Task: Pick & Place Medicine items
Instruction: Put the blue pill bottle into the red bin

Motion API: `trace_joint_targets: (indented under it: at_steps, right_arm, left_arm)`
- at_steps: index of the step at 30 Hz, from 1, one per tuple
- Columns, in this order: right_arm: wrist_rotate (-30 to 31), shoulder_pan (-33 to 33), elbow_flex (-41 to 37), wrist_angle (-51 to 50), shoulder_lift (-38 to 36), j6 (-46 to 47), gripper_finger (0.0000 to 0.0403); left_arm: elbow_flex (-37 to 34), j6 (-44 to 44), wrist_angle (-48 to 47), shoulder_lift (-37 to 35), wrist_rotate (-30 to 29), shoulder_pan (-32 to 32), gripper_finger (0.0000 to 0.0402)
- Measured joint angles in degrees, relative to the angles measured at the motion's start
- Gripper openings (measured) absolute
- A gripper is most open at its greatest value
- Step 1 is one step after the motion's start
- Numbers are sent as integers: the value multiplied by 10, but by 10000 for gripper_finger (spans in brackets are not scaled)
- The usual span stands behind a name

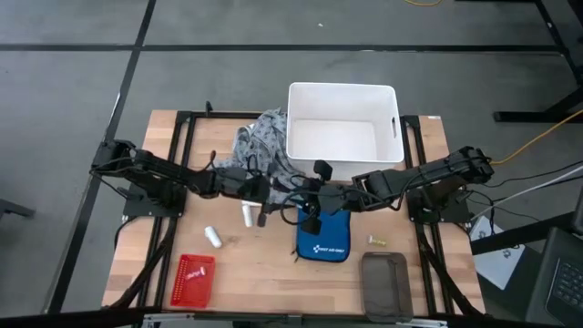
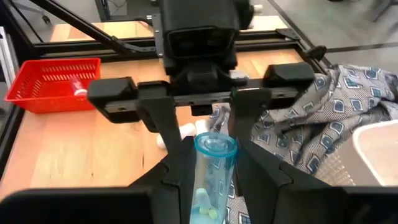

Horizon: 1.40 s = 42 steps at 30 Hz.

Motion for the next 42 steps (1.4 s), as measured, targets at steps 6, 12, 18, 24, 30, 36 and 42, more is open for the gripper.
trace_joint_targets:
  at_steps: [6, 12, 18, 24, 30, 36, 42]
  right_arm:
    - [0, 0, 0, 7, 0, -1, 102]
    - [-1, -2, 0, 33, 0, -22, 102]
    - [-15, -11, 0, 49, 0, -24, 102]
    - [-16, -14, 0, 54, 3, -26, 102]
    - [-32, -15, 0, 76, 17, -32, 102]
    - [-35, -17, 0, 81, 26, -38, 102]
    - [-35, -17, 0, 84, 26, -40, 102]
  left_arm:
    - [0, -6, 44, 0, 34, -1, 173]
    - [0, -13, 46, 0, 48, -1, 173]
    - [0, -11, 46, 0, 48, -1, 173]
    - [0, -7, 44, 0, 48, -1, 173]
    - [0, -5, 46, 0, 42, -1, 173]
    - [0, -5, 46, 0, 41, -1, 170]
    - [0, 4, 46, 0, 42, -1, 128]
